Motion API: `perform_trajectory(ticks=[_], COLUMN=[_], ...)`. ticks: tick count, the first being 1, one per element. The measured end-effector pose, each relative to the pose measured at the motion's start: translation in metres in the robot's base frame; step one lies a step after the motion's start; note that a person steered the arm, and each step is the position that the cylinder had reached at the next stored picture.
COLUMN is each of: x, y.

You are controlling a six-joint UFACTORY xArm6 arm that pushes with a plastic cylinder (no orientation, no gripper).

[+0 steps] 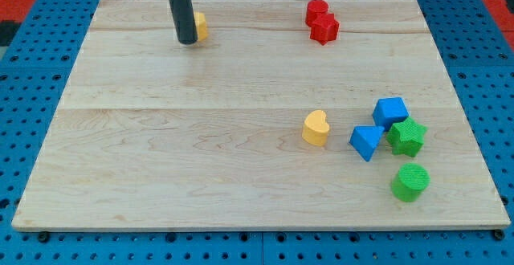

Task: Nudge the blue triangle

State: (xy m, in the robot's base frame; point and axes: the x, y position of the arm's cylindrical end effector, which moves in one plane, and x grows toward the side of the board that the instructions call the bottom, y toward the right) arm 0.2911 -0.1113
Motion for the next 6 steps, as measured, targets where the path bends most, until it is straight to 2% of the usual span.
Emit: perform_trajectory(ticks=[1, 3, 5, 6], x=[0.023, 0.153, 0.235, 0.232], y=[0.011, 0.040, 0.165, 0.225])
